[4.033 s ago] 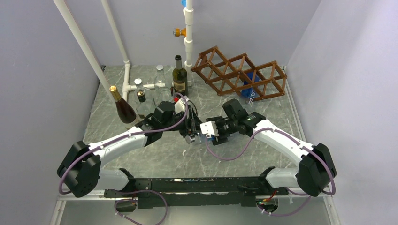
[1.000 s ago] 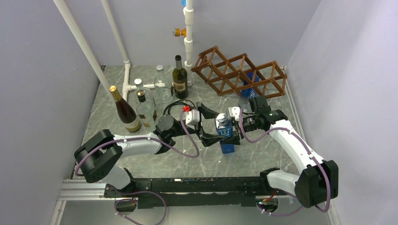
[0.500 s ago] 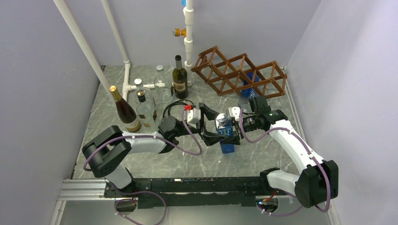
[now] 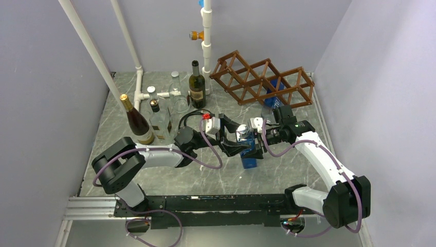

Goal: Take the wine bottle off the wine rack
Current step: Pick up the wine bottle from the wine rack.

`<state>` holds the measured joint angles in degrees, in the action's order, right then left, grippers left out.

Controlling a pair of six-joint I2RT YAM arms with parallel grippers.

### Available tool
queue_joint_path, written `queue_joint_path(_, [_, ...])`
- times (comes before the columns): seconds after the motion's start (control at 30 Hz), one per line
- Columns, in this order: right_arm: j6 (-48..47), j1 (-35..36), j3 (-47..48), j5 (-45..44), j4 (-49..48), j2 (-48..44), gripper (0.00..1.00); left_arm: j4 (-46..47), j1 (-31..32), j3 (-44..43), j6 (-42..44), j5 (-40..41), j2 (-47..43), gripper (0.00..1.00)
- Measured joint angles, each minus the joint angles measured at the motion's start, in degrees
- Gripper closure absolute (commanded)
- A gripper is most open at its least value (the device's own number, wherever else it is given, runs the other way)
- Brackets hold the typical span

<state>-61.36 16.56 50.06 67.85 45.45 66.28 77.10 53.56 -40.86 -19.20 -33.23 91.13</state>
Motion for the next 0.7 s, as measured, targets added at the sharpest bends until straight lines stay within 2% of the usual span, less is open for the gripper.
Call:
queue_joint_path(0.07, [0.1,0.0,0.0,0.0,0.0,0.0,1.0,0.0,0.0,-0.1,0.0,0.1,0.0,0.41])
queue_joint_path(0.1, [0.2,0.0,0.0,-0.1,0.0,0.0,1.0,0.0,0.1,-0.1,0.2,0.2,0.1,0.51])
queue_joint_path(0.2, [0.3,-0.3,-0.1,-0.1,0.0,0.0,1.0,0.0,0.1,-0.5,0.2,0.2,0.5,0.9])
queue_joint_path(0.23, [0.3,-0.3,-0.1,0.0,0.0,0.0,1.0,0.0,0.1,-0.5,0.1,0.1,0.5,0.99])
queue_joint_path(0.27, [0.4,-0.4,-0.1,0.0,0.0,0.0,0.97,-0.1,0.1,-0.6,0.1,0.1,0.6,1.0])
queue_joint_path(0.37, [0.9,-0.4,-0.2,0.0,-0.1,0.0,0.72,-0.3,0.0,-0.7,-0.1,0.1,0.6,1.0])
queue_joint_path(0.47, [1.7,-0.5,-0.7,0.3,-0.8,-0.1,0.35,-0.9,0.0,-0.8,-0.3,0.1,0.5,1.0])
queue_joint_path(0.53, [2.5,-0.5,-1.2,0.7,-1.3,-0.3,0.16,-1.7,0.0,-0.8,-0.6,0.2,0.2,1.0])
queue_joint_path(0.6, [3.2,-0.5,-1.4,1.8,-2.4,-0.5,0.05,-3.1,0.1,-0.8,-0.9,0.4,-0.3,1.0])
queue_joint_path(0.7, [4.1,-0.5,-1.4,3.2,-4.4,-1.3,0.01,-6.3,0.2,-0.6,-1.4,0.5,-0.8,1.0])
